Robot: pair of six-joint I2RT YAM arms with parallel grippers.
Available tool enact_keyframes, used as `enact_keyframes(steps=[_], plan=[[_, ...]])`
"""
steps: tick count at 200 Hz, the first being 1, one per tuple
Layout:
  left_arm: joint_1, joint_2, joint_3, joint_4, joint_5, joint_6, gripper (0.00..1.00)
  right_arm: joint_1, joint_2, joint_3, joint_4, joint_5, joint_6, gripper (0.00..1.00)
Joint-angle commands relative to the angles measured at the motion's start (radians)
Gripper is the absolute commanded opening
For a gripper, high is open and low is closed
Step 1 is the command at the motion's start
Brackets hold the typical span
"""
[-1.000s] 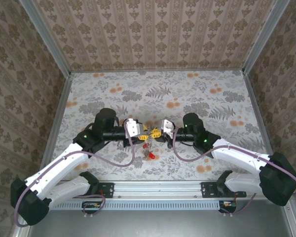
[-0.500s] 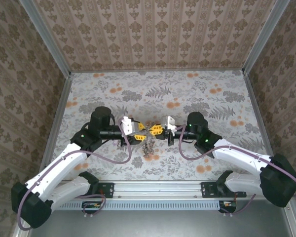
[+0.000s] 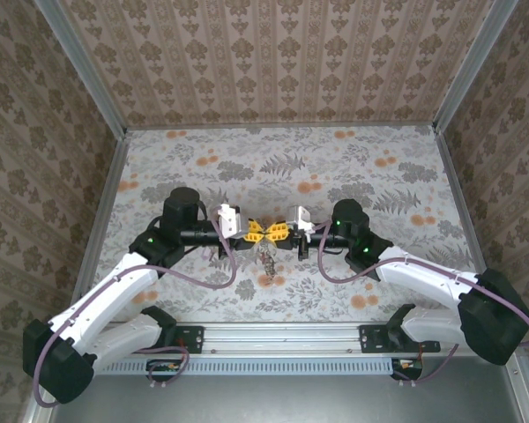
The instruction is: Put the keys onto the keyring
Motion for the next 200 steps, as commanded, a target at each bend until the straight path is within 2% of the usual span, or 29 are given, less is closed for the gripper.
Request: enact_keyframes(steps=[1,8,38,51,63,73,92,108,127,142,172,200], plan=[[0.001,-0.004,0.009,0.004,0.024,-0.002,0.18,-0.003,-0.005,0.014,0.086,-0.027,0.023,0.00],[0.001,-0.003,0.007,0.006,0.018,-0.005,0.22,-0.003,-0.006,0.014,0.088,-0.030,0.026,0.00],[0.002,-0.003,0.009,0.011,0.022,-0.014,0.22,-0.003,-0.009,0.011,0.103,-0.032,0.038,0.00],[0.002,0.000,0.012,0.005,0.026,-0.013,0.15,-0.003,-0.009,0.013,0.102,-0.033,0.039,0.00],[0.002,0.001,0.016,-0.001,0.023,-0.006,0.00,-0.003,-0.009,0.014,0.096,-0.033,0.038,0.00],[0.002,0.004,0.026,-0.021,0.007,0.005,0.00,-0.003,-0.010,0.017,0.077,-0.034,0.026,0.00],[0.001,0.006,0.057,-0.096,-0.036,0.046,0.00,-0.002,-0.030,0.042,-0.073,-0.031,-0.063,0.00],[-0.005,0.007,0.088,-0.177,-0.081,0.085,0.00,0.001,-0.057,0.086,-0.275,-0.011,-0.182,0.06],[-0.016,0.014,0.122,-0.257,-0.126,0.126,0.00,0.001,-0.073,0.137,-0.469,0.020,-0.291,0.20],[-0.027,0.023,0.145,-0.307,-0.154,0.156,0.00,0.001,-0.070,0.178,-0.585,0.035,-0.357,0.22],[-0.040,0.045,0.169,-0.333,-0.161,0.164,0.00,0.006,-0.052,0.216,-0.652,0.053,-0.387,0.22],[-0.057,0.065,0.182,-0.338,-0.169,0.160,0.00,0.023,-0.027,0.239,-0.652,0.077,-0.383,0.29]])
